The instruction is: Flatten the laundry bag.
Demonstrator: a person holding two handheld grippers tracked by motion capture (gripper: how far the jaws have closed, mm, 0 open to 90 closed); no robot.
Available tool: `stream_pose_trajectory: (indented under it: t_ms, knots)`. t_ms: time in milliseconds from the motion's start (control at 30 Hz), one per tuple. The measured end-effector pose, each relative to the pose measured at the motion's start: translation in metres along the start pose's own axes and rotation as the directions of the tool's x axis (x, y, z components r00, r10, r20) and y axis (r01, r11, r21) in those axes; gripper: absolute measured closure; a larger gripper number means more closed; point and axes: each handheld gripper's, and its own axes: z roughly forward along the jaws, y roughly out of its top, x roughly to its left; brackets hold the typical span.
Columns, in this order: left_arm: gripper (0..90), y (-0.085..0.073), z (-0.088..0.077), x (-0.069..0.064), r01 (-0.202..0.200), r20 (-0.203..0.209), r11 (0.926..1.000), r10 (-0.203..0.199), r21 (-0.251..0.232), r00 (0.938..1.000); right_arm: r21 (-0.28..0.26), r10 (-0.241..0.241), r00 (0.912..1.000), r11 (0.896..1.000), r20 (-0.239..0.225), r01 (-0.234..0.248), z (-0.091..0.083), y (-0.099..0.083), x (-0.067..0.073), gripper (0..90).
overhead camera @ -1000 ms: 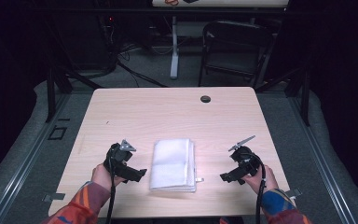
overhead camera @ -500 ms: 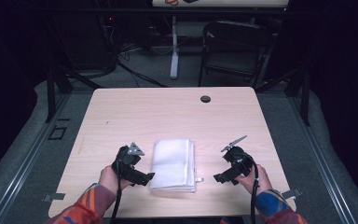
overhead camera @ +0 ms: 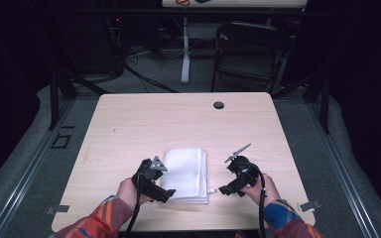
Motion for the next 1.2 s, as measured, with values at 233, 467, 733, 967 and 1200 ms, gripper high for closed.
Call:
stream_pose_trajectory:
  t_ms: [233, 467, 733, 967, 1200]
  knots:
    - [12.2, 0.009, 0.010, -0.014, -0.053, 0.037, 0.9986, 0.052, 0.006, 0.9979, 0.004, 0.006, 0.9999, 1.000, -0.008, -0.006, 0.000, 0.000, 0.000, 10.5]
    - [10.6, 0.017, 0.025, -0.025, -0.098, 0.045, 0.9943, 0.096, 0.040, 0.9943, 0.008, 0.009, 0.9996, 1.000, -0.027, -0.009, 0.002, -0.001, -0.001, 11.4]
    - [13.2, 0.021, 0.043, -0.032, -0.133, 0.019, 0.9852, 0.131, 0.109, 0.9912, 0.015, -0.004, 0.9995, 1.000, -0.032, 0.004, 0.005, -0.001, 0.001, 12.6]
    - [22.1, 0.021, 0.049, -0.034, -0.159, -0.009, 0.9769, 0.162, 0.143, 0.9868, 0.028, -0.012, 0.9991, 1.000, -0.040, 0.013, 0.008, -0.001, 0.004, 13.4]
    - [38.8, 0.020, 0.051, -0.033, -0.161, -0.002, 0.9765, 0.163, 0.143, 0.9867, 0.037, -0.020, 0.9990, 0.999, -0.040, 0.021, 0.009, -0.001, 0.006, 13.7]
